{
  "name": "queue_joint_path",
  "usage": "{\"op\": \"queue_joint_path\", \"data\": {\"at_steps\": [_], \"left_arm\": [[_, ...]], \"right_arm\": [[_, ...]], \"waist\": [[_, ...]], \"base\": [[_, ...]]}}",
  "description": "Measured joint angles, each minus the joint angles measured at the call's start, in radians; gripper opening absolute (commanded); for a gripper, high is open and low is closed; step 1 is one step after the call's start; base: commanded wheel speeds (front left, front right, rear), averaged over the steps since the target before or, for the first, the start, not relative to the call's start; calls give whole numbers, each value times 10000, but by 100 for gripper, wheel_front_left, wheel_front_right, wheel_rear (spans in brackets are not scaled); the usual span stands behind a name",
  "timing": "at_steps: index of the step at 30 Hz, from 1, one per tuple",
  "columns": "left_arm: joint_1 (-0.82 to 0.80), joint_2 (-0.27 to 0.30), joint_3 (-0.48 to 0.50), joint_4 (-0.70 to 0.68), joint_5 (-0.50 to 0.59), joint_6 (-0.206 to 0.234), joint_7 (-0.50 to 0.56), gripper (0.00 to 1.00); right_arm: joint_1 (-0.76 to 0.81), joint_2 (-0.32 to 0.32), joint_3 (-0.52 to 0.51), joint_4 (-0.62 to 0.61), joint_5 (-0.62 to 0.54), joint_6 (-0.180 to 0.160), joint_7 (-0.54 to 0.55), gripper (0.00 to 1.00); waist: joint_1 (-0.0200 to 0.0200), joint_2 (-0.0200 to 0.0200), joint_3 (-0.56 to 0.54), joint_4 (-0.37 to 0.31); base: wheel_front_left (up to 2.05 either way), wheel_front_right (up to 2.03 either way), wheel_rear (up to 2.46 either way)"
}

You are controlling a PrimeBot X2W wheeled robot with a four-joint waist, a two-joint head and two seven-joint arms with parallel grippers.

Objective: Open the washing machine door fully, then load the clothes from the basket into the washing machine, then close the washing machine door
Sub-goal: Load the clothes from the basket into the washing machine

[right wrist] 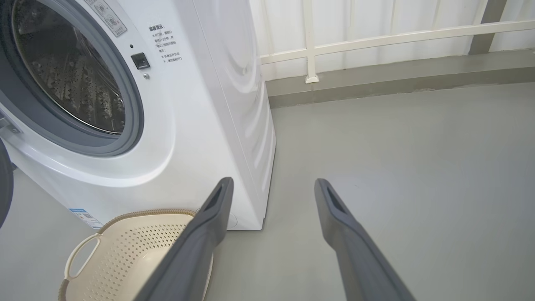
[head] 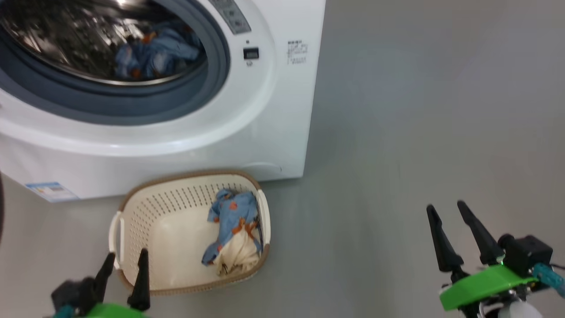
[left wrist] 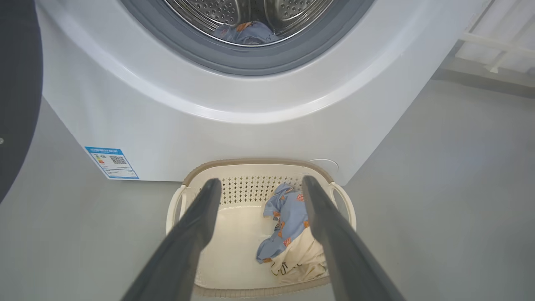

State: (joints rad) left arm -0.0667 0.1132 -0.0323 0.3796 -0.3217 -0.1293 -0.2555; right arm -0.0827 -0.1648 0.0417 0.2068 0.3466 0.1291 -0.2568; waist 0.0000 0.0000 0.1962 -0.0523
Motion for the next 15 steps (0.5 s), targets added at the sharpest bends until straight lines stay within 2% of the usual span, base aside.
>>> {"op": "queue_joint_path", "data": {"at_steps": [15], "left_arm": [[-4381, 844, -2585, 3045, -1473, 0, 2, 100]], "right_arm": [[-2105, 577, 194, -349, -320, 0, -2, 100]], "waist": [[0, 0, 2994, -394]], "base": [[0, 0, 0]]}}
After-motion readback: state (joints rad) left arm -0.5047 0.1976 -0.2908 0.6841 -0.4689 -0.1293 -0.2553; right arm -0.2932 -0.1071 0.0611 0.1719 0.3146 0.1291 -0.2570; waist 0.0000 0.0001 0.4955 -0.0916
